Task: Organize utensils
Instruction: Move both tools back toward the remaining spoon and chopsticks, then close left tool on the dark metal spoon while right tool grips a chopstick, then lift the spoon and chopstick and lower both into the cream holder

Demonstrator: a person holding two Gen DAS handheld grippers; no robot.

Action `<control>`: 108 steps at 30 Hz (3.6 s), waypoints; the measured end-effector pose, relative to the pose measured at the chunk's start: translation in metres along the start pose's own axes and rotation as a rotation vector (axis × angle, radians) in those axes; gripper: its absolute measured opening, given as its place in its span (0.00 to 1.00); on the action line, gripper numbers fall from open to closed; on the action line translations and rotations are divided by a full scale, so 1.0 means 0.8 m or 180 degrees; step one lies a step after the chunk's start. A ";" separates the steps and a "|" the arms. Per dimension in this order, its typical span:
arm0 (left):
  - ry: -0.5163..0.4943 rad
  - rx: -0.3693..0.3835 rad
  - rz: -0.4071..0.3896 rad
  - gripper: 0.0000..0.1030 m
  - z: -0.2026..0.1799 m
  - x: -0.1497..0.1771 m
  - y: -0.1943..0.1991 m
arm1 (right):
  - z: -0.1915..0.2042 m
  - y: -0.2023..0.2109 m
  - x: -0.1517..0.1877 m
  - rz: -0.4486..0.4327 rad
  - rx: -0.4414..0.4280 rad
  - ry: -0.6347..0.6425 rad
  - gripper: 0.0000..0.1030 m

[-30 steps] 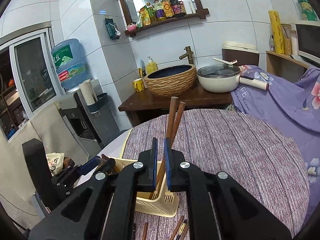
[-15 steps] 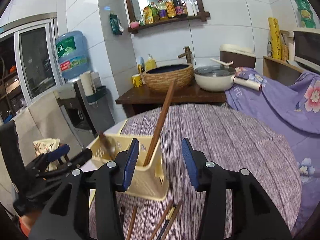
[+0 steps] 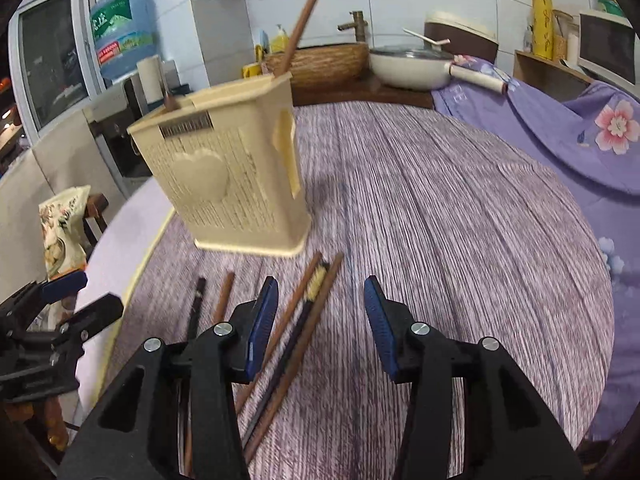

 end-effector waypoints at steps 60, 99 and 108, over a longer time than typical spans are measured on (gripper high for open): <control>0.0075 0.0121 0.0290 0.35 -0.016 0.031 -0.037 | 0.001 -0.090 0.025 0.0683 0.0244 -0.0074 0.26; 0.0079 0.0387 -0.0322 0.35 -0.027 -0.066 0.032 | -0.010 0.093 -0.083 -0.0394 -0.0575 -0.0295 0.08; 0.0013 0.0400 -0.0395 0.34 -0.030 -0.077 0.048 | -0.003 0.136 -0.095 -0.0593 -0.0619 -0.0156 0.08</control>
Point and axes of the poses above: each gripper's, at about its wrist camera, not at the fingertips, and y roughly against the way its jaws point, z to its left, x to its underside, the point moved 10 cm from there along -y, roughly the way its jaws point, and after that the axes turned 5 degrees about x, right-handed, at the moved point
